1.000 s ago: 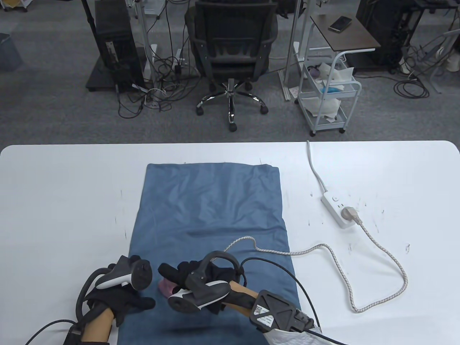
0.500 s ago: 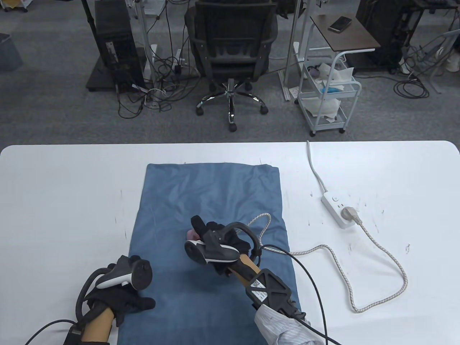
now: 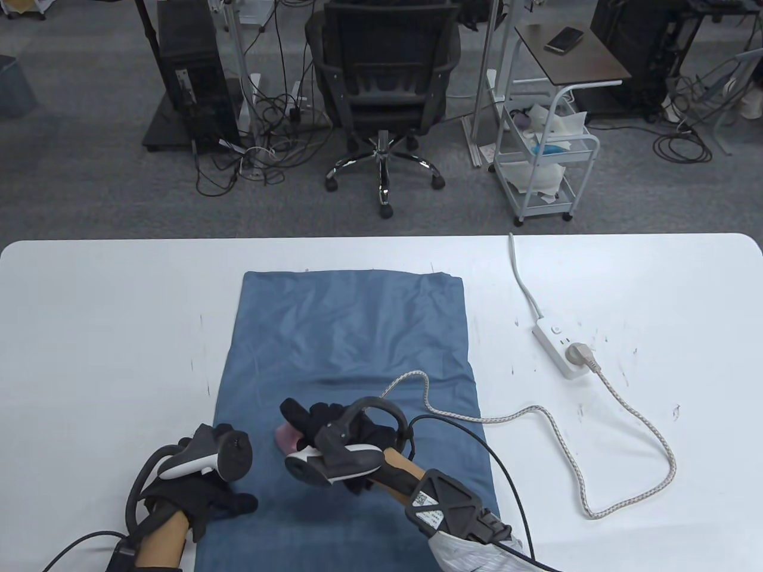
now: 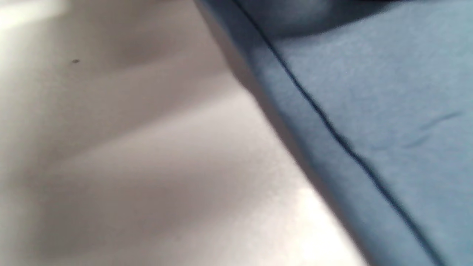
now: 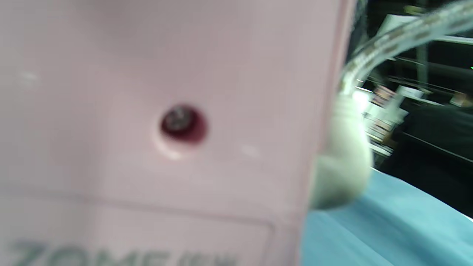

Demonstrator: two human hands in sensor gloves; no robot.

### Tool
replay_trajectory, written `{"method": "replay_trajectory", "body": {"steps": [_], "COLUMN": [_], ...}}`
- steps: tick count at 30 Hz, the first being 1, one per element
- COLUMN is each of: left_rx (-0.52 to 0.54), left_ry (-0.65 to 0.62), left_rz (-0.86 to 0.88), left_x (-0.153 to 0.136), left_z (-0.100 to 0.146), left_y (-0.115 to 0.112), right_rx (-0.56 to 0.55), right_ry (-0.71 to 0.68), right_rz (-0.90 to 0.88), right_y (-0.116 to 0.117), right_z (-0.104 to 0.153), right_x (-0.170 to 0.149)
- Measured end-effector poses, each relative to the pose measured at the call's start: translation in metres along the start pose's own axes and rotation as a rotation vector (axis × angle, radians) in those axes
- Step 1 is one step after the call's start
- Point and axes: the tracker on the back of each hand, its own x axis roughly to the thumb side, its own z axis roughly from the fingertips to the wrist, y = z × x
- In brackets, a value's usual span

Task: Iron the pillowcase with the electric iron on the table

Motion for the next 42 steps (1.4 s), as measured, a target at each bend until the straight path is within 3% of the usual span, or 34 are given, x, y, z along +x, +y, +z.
{"method": "replay_trajectory", "body": {"steps": [3,6,10,15,20,29,32,35,37,42], "left_rx": [-0.001,-0.002,-0.002,-0.001,0.002,0.0,0.001,-0.001,0.01,0.123], "left_ry": [-0.001,-0.004,-0.005,-0.003,0.001,0.004,0.004,-0.006,-0.02,-0.026], "left_rz": [-0.004,-0.004,-0.003,-0.001,-0.005,-0.016,-0.015,-0.013,-0.027,0.085], "left_x": [0.0,0.0,0.0,0.0,0.0,0.0,0.0,0.0,-0.001,-0.016], "left_z": [0.0,0.0,0.0,0.0,0.0,0.0,0.0,-0.001,0.003,0.014], "left_y": [0.0,0.0,0.0,0.0,0.0,0.001,0.001,0.001,0.004,0.01], "right_rx": [0.037,0.063,0.081,0.037,0.016,0.094,0.155,0.156,0.096,-0.04], "right_ry": [0.164,0.231,0.154,-0.046,-0.052,0.278,0.304,0.243,0.19,0.071], "right_rz": [-0.009,0.019,0.061,0.075,0.046,0.173,0.192,0.259,0.314,0.209], "right_y": [0.011,0.017,0.012,-0.004,-0.003,0.029,0.03,0.009,-0.016,-0.078], "right_z": [-0.01,-0.012,-0.008,0.015,0.024,0.021,0.023,0.025,0.026,0.023], "right_x": [-0.031,-0.046,-0.041,-0.004,-0.003,-0.086,-0.104,-0.103,-0.096,-0.061]}}
